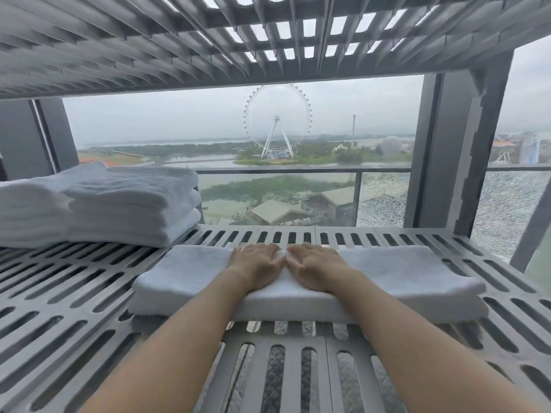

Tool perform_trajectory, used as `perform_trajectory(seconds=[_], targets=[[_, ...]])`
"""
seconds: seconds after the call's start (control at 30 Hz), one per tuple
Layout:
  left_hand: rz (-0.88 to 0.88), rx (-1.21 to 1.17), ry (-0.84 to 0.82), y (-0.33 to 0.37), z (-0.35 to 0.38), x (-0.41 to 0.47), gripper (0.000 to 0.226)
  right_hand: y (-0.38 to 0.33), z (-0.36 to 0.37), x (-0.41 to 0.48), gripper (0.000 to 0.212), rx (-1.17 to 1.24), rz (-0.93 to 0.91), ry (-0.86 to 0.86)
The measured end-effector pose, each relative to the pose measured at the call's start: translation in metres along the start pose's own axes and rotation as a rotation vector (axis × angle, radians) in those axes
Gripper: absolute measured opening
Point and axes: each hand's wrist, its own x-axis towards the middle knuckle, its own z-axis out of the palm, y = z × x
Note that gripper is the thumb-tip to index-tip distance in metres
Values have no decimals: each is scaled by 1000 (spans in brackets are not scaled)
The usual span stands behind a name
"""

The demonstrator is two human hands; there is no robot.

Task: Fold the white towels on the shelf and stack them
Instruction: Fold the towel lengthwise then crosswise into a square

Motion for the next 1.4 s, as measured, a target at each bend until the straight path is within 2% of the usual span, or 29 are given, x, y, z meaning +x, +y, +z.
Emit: perform_trajectory(seconds=[0.2,0.53,0.67,0.73,0.8,0.9,1.0,1.07,1.13,1.23,1.4], targets=[[19,-9,-42,-5,1,0,47,1,0,-1,52,18,29,-8],[178,15,-169,-49,-13,-30,52,0,-3,-7,48,132,26,51],[216,59,-187,-70,-24,-56,53,-4,-7,-15,32,167,-57,221],[235,73,-207,-75,-30,-71,60,-7,-9,-19,22,133,-124,337],[253,91,-207,-78,-36,-86,69,-11,-10,-23,18,144,-177,380],[276,114,-179,-89,-43,-108,72,-21,-10,-25,29,174,-224,271],[281,119,-160,-104,-49,-127,76,-43,-5,-24,51,184,-181,2],[270,109,-145,-116,-54,-136,76,-59,1,-23,69,42,-142,-181],[261,102,-138,-128,-59,-144,73,-70,3,-25,75,-75,-126,-259],[227,53,-169,-145,-71,-153,69,-80,-3,-30,63,-102,-121,-258],[182,27,-146,-155,-77,-159,71,-106,4,-38,42,55,-216,-113]])
